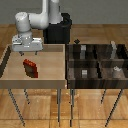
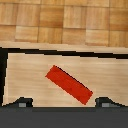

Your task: Place the box of cereal into the appropriate compartment.

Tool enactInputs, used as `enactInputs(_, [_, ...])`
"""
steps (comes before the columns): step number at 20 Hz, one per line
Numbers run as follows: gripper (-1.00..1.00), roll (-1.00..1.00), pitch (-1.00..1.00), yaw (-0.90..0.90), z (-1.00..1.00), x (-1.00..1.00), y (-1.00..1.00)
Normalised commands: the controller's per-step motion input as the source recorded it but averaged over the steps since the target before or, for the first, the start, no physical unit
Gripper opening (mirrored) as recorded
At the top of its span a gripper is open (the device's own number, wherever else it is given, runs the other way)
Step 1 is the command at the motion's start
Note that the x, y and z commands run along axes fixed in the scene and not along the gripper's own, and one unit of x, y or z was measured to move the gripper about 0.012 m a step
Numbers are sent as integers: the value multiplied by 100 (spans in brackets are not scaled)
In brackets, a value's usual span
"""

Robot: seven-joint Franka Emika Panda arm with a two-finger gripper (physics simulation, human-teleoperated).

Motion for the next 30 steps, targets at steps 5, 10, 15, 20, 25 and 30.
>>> enactInputs(5, [100,0,0,94,0,0,0])
enactInputs(10, [100,0,0,94,0,0,0])
enactInputs(15, [100,0,0,32,0,0,-40])
enactInputs(20, [100,0,0,0,0,0,-60])
enactInputs(25, [100,0,0,0,0,0,-20])
enactInputs(30, [100,0,0,0,0,0,0])
